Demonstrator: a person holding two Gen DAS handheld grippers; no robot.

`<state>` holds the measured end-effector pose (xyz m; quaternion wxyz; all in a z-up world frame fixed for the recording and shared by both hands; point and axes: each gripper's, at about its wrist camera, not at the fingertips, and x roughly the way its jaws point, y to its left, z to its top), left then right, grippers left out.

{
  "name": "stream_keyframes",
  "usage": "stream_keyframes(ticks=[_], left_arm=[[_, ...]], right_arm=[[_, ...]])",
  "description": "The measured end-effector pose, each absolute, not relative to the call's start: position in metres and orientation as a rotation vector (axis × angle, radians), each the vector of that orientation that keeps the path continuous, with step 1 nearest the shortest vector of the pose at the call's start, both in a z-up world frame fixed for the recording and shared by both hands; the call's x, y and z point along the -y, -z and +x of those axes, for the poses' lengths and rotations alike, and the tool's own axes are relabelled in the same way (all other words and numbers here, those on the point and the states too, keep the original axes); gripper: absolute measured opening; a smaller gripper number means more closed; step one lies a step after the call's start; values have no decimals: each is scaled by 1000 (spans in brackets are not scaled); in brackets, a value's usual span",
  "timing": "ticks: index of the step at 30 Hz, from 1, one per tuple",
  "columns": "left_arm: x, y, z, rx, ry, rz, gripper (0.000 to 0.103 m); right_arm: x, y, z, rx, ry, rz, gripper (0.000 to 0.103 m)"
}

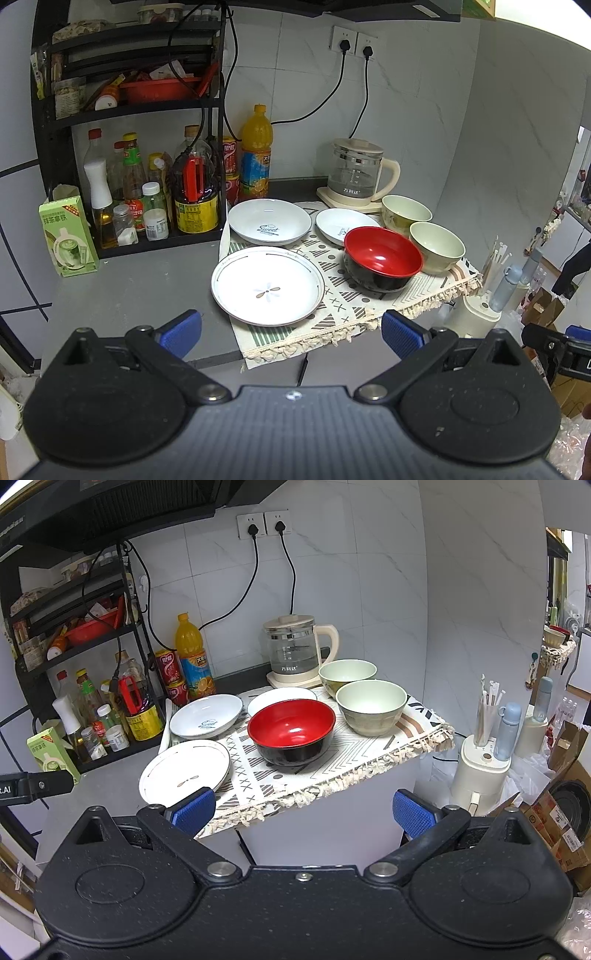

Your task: Organize plates and bowls

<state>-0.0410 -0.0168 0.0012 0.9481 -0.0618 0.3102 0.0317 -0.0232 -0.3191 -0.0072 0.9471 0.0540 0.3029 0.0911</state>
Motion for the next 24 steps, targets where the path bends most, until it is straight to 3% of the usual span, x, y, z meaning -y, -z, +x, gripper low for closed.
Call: stream_keyframes(ticks=[24], left_arm=[[22, 12, -12, -677, -77, -163, 102]], right_arm=[[328, 15, 3, -645, -181, 89, 103]])
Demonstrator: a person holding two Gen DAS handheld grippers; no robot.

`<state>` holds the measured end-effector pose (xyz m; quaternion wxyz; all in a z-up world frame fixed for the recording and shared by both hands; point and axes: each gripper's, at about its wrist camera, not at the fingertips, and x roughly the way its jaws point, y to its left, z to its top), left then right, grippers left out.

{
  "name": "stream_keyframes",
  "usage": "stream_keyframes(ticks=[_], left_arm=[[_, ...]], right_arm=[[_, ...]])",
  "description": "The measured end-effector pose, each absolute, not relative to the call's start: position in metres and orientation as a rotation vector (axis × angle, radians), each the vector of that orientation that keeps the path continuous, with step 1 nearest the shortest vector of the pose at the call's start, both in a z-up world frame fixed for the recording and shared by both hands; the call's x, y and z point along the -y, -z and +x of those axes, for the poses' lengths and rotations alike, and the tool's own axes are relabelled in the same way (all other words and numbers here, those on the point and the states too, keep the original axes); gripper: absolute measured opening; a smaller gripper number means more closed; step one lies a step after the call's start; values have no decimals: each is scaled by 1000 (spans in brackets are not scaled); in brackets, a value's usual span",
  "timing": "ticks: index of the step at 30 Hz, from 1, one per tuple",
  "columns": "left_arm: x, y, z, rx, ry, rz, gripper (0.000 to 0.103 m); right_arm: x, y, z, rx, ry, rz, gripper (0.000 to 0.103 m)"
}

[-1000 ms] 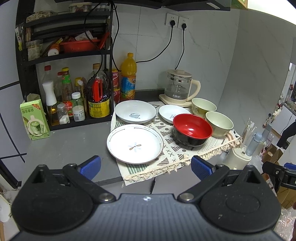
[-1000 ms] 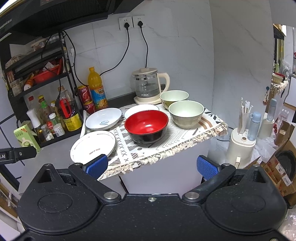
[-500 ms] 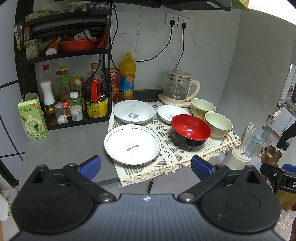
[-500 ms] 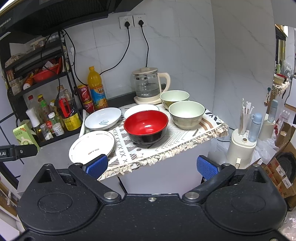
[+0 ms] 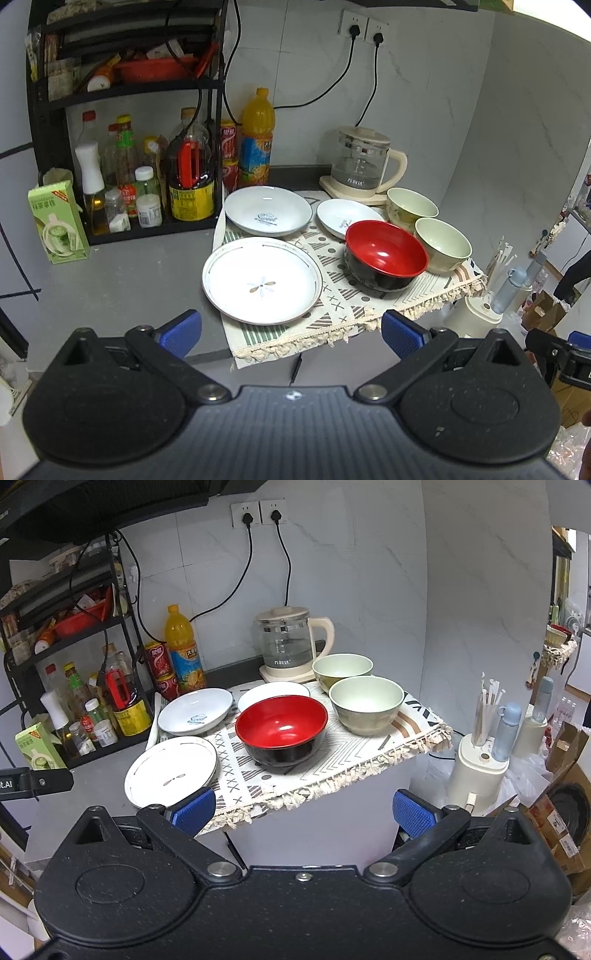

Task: Organize plates and bowls
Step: 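Move both grippers forward toward the large pale green bowl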

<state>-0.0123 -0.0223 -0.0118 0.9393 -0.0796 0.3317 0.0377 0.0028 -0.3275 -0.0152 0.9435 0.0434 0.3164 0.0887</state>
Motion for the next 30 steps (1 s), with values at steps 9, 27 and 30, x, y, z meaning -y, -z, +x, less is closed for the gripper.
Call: stream_keyframes(ticks=[9, 27, 30], left_arm=[[25, 16, 3, -691, -76, -147, 102], [28, 22, 73, -715, -85, -151, 102], [27, 23, 87, -724, -84, -163, 102]], right_arm=[[329, 23, 17, -667, -172, 93, 103], [329, 29, 81, -707, -155, 68, 103], [328, 32, 97, -723, -150, 70, 103]])
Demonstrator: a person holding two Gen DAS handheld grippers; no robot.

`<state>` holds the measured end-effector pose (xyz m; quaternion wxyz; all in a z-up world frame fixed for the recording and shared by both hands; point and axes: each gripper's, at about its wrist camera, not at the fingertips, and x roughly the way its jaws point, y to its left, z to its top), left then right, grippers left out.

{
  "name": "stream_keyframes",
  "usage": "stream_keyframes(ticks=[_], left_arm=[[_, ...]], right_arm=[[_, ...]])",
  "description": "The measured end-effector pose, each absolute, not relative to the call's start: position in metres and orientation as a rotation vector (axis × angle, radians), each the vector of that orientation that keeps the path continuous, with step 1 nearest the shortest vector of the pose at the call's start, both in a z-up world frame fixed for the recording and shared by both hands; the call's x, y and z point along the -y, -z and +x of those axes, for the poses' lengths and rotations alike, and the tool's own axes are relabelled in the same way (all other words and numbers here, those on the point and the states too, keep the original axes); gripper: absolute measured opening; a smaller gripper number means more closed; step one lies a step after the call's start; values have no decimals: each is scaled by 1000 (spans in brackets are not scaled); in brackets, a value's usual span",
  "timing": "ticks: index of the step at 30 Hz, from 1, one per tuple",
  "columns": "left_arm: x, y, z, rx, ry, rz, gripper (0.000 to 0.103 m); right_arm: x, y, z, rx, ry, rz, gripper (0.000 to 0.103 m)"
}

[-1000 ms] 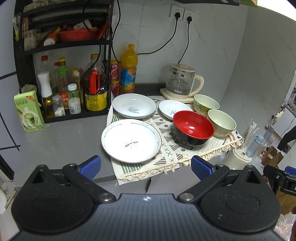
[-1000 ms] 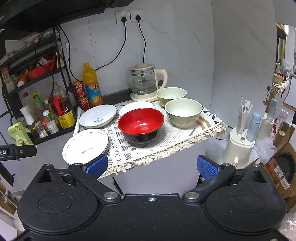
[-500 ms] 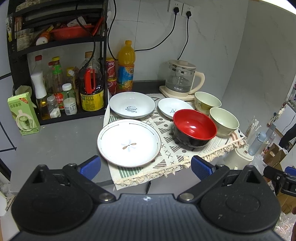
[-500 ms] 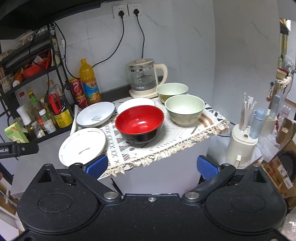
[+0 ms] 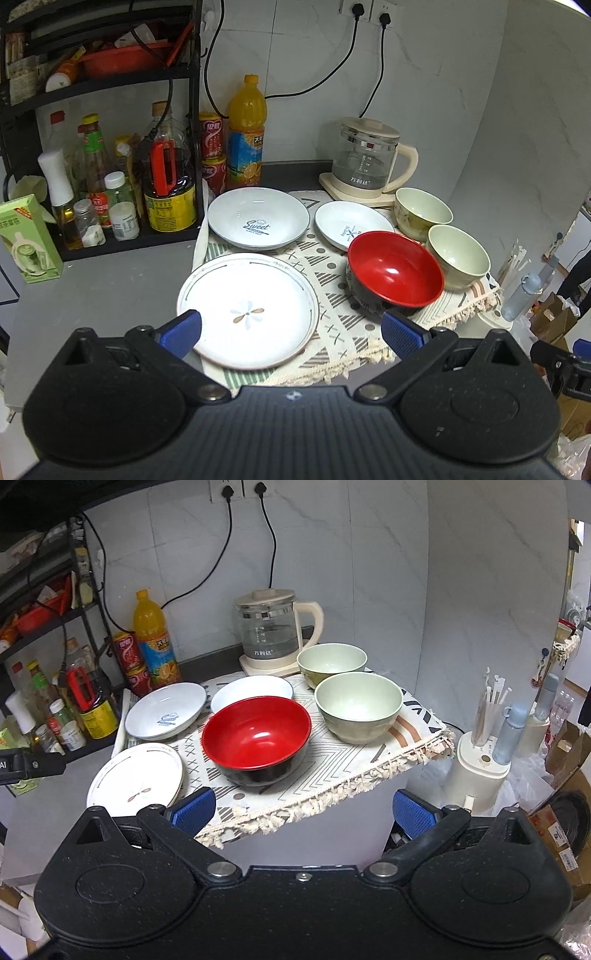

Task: Organize plates and bowls
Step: 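Move both grippers forward toward the large pale green bowl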

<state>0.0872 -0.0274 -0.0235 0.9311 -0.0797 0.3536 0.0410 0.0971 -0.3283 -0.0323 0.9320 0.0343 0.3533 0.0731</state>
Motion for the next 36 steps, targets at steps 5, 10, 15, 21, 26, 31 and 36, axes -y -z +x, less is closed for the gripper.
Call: stream_keyframes(ticks=[5, 10, 15, 21, 26, 31, 36], left_arm=[[26, 25, 111, -738, -84, -167, 102], [24, 28, 138, -764, -81, -162, 102], [20, 36, 166, -792, -39, -153, 102], [13, 50, 196, -832, 4, -149, 102], [9, 58, 219, -862, 46, -132, 102], [17, 58, 236, -864, 105, -75, 102], [23, 63, 255, -894, 115, -78, 102]], right_arm=[[327, 35, 120, -744, -133, 78, 103], [325, 38, 141, -766, -128, 103, 103], [318, 45, 162, -786, -108, 113, 103], [305, 55, 185, -811, -62, 119, 103], [300, 60, 201, -837, -9, 133, 103], [298, 66, 213, -861, 12, 130, 103], [303, 71, 228, -874, 26, 150, 103]])
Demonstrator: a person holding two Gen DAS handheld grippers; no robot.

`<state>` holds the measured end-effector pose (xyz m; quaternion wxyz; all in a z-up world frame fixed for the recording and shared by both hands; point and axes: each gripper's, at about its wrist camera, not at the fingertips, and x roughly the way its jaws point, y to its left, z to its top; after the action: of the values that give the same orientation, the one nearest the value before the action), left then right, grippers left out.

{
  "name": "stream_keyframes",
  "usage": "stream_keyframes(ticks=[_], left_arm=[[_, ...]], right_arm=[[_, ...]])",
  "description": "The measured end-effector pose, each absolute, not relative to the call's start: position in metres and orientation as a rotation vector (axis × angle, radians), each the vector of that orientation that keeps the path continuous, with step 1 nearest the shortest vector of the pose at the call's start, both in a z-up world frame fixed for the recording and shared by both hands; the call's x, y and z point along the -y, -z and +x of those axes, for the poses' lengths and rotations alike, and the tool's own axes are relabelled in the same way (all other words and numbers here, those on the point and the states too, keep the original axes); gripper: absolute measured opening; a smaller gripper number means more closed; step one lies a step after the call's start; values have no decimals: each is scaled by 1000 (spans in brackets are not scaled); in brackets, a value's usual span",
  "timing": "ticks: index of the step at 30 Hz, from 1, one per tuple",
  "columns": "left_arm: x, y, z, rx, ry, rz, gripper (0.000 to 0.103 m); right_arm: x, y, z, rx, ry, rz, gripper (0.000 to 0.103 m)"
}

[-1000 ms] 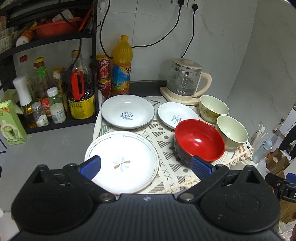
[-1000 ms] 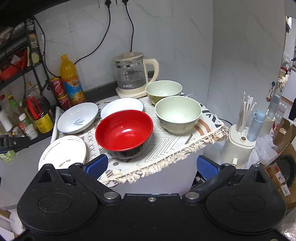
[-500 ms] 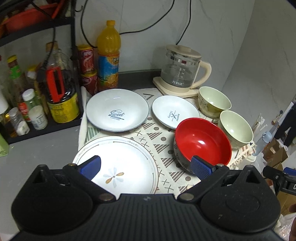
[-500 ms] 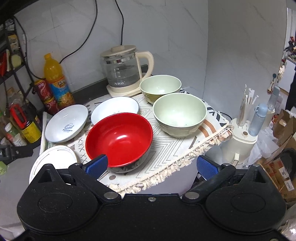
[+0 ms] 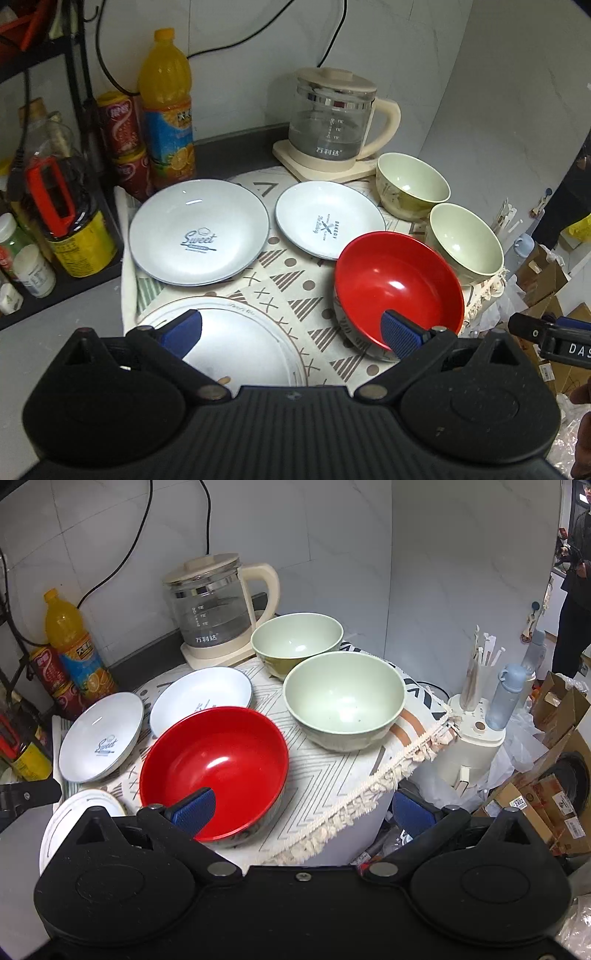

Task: Organize plates and bowls
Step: 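Move both grippers forward toward the large pale green bowl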

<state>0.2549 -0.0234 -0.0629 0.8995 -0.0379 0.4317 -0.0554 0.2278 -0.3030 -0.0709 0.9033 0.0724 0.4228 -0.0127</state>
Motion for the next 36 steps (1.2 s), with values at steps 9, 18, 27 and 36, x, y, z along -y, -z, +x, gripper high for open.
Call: stream_keyframes(ticks=[9, 18, 27, 36], left_arm=[[43, 67, 288, -913, 117, -74, 102], [85, 68, 330, -918, 93, -90, 102], [132, 71, 366, -908, 96, -109, 102], [177, 87, 394, -937, 127, -113, 99]], right_arm=[[325, 79, 264, -871, 3, 165, 103], [367, 87, 306, -880, -43, 152, 103], [404, 103, 343, -900, -51, 157, 102], [433, 125, 375, -952, -97, 171, 94]])
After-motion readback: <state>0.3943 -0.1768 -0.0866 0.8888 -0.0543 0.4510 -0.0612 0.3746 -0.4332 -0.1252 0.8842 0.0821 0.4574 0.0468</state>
